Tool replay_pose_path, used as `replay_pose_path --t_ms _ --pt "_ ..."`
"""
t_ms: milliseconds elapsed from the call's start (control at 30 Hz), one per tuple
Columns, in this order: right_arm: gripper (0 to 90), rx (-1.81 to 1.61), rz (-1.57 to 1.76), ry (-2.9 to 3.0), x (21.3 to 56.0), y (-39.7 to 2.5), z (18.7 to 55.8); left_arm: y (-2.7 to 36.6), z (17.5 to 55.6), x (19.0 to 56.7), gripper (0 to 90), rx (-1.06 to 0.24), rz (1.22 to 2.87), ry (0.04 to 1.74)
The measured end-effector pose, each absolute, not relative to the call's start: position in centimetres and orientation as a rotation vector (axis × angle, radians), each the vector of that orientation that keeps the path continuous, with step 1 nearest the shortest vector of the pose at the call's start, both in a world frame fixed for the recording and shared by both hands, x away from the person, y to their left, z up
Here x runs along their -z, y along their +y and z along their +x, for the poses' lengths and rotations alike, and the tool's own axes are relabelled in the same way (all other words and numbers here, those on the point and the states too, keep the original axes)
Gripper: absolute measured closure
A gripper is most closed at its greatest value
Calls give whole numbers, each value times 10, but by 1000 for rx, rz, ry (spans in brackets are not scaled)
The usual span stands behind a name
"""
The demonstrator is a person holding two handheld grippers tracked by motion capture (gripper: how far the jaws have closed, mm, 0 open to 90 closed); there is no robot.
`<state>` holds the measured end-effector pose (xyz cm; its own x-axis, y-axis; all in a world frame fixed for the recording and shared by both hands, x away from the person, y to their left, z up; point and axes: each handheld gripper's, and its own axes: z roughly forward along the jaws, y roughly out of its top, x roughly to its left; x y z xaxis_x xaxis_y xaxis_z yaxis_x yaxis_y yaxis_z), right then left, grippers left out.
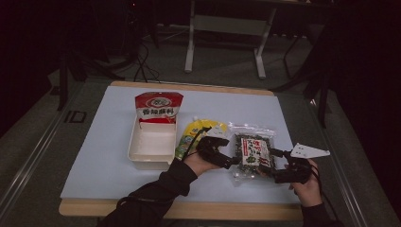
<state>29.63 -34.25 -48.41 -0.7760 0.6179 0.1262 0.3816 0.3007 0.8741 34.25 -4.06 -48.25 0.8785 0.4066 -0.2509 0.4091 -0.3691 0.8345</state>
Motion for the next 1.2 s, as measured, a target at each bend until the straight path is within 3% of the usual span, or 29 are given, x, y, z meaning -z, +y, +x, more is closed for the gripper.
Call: replay_pose_path --t_ms 700,967,1200 --pt "139 -1430 933 2339 488 -348 296 -70 382 536 238 204 2043 901" --pt "139 -1430 935 2347 489 -349 297 -78 389 551 332 294 2040 956" --pt "139 -1419 959 2347 492 -353 298 -78 390 552 571 357 2025 943"
